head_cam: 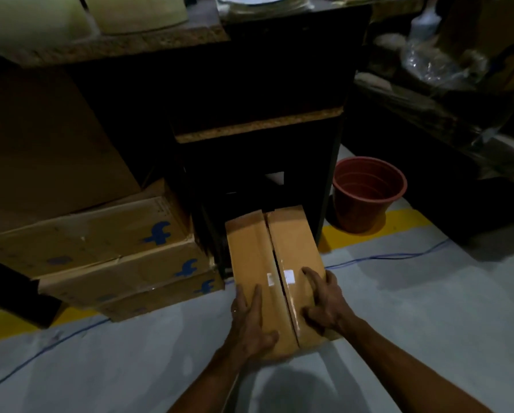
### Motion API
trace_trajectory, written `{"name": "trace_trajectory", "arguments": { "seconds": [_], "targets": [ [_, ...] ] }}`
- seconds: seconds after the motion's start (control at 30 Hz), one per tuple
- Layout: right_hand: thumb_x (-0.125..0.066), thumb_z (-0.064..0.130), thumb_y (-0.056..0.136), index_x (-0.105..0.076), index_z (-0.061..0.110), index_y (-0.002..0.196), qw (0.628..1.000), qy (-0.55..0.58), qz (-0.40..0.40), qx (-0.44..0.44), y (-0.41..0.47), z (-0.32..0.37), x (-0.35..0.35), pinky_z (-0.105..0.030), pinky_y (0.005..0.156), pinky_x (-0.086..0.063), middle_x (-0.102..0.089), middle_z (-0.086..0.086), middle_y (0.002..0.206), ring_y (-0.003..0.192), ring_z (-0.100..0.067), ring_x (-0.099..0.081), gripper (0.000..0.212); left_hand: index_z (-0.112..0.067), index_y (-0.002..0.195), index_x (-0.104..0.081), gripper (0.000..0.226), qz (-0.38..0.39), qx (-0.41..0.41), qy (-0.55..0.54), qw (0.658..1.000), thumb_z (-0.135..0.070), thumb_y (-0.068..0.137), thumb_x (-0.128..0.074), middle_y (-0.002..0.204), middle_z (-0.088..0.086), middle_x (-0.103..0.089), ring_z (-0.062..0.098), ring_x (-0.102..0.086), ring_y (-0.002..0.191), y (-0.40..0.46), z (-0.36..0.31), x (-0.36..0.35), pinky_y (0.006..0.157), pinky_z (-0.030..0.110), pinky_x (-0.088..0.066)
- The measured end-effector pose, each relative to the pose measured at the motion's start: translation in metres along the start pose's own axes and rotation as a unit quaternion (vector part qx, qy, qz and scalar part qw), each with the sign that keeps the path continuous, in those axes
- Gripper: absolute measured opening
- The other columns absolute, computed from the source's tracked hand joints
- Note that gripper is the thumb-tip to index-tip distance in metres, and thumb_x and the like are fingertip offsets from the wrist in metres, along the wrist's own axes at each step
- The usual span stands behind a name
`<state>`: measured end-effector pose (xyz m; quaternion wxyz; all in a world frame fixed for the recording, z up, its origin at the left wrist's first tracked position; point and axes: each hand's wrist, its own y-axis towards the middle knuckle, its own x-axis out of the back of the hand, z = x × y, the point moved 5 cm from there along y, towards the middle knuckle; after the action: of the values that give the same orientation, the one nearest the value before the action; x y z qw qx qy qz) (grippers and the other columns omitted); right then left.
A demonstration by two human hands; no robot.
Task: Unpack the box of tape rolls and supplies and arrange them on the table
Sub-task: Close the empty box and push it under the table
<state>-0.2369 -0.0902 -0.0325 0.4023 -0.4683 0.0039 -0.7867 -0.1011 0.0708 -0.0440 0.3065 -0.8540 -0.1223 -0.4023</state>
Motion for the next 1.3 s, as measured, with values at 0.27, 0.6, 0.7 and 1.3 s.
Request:
{"name": "trace_trajectory", "arguments": {
  "seconds": [0.27, 0.6, 0.7, 1.3],
  "targets": [
    [-0.051, 0.072, 0.074, 0.018, 0.039, 0.151, 0.96, -0.24, 0.018, 0.145, -0.031, -0.026, -0.039, -0.058, 0.119, 0.0, 0.029, -0.008, 0.158, 0.144, -0.04, 0.026, 0.108, -0.033, 0.134, 0.046, 0.134, -0.013, -0.006, 0.233, 0.972, -0.077, 0.07, -0.063, 0.147, 0.012, 0.048, 0.047, 0.027, 0.142, -0.001, -0.01, -0.035, 0.117, 0.06, 0.001],
    [-0.059, 0.045, 0.08, -0.023, 0.033, 0.15, 0.942, -0.267, -0.051, 0.198, -0.002, 0.01, 0.014, -0.054, 0.116, -0.025, -0.021, -0.01, 0.156, 0.145, -0.036, -0.018, 0.08, -0.032, 0.155, 0.006, 0.087, -0.101, -0.049, 0.23, 0.967, -0.051, 0.093, -0.052, 0.163, 0.009, 0.007, 0.035, -0.001, 0.149, 0.011, -0.028, 0.028, 0.12, 0.05, -0.018],
    [-0.06, 0.038, 0.081, -0.049, 0.025, 0.121, 0.936, -0.254, -0.15, 0.194, 0.019, 0.036, 0.032, -0.041, 0.09, -0.043, -0.051, -0.006, 0.12, 0.111, -0.029, -0.049, 0.044, -0.025, 0.144, -0.03, 0.068, -0.165, -0.086, 0.262, 0.947, -0.026, 0.086, -0.066, 0.143, 0.009, -0.034, 0.027, -0.036, 0.126, 0.024, -0.04, 0.058, 0.097, 0.035, -0.042],
    [-0.063, 0.039, 0.084, 0.013, 0.014, 0.153, 0.967, -0.198, -0.022, 0.156, 0.076, 0.037, -0.015, -0.043, 0.122, -0.019, 0.023, -0.003, 0.16, 0.149, -0.026, 0.014, 0.106, -0.012, 0.154, 0.009, 0.089, -0.117, -0.088, 0.378, 0.914, -0.047, 0.095, -0.047, 0.153, 0.013, 0.04, 0.033, 0.031, 0.144, 0.079, -0.011, 0.058, 0.118, 0.049, 0.014]
  ]
}}
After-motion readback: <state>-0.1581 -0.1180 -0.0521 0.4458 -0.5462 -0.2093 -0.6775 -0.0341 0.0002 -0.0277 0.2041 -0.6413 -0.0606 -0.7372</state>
